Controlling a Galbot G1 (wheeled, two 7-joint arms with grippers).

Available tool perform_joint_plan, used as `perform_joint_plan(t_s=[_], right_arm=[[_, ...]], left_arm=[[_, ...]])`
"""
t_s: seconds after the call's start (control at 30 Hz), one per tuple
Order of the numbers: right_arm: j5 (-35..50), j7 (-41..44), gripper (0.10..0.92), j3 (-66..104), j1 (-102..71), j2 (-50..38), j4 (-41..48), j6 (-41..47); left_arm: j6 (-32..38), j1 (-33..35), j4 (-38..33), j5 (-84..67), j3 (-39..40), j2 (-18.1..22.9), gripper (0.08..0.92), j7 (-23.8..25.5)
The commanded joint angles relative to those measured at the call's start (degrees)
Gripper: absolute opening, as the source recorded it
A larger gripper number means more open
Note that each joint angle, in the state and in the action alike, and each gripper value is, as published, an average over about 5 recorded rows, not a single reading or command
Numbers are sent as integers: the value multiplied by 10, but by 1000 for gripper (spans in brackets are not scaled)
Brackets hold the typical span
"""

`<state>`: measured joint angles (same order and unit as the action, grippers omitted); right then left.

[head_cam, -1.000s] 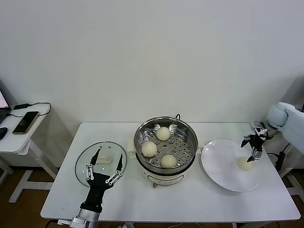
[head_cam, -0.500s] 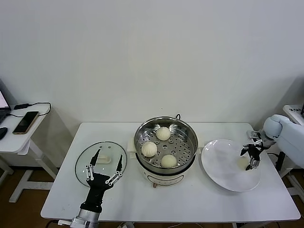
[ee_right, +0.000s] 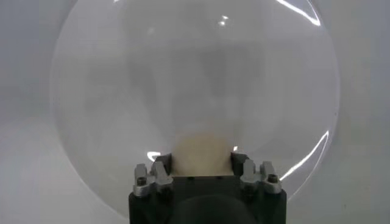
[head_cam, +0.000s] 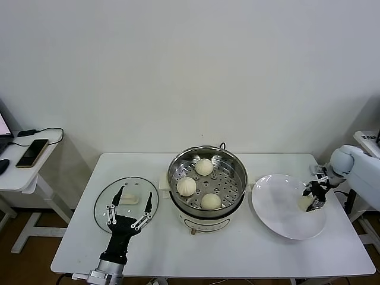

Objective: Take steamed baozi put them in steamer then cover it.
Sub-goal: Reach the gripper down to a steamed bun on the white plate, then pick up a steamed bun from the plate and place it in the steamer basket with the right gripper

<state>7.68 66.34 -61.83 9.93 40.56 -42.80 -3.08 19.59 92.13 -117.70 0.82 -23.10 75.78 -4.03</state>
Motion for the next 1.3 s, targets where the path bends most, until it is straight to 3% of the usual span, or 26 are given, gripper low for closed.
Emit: perform_joint_plan(t_s=[0.03,0.27,0.4,0.6,0.97,1.3], right_arm=[[42,71,637,-91,160,-4,-77,14],[186,116,636,-240,365,56,-174,75],[290,96,636,-290,432,104,-240,116],[369,50,636,-307,443,170,-292,153],[335,-18,636,-309,350,223,-283,172],[294,-22,636,-314,309,246,-248,170]], left_arm=[[-3,-4,-2,-4,4,-2,823,-1],[-5,-7,-5,-3,8,-7,823,-4],[-13,-8,-10,-4,9,-9,823,-7],[-16,-10,-15,-4,9,-10,823,-9],[-16,-9,-20,-4,2,-12,823,-10],[-14,-8,-14,-4,2,-10,823,-10]])
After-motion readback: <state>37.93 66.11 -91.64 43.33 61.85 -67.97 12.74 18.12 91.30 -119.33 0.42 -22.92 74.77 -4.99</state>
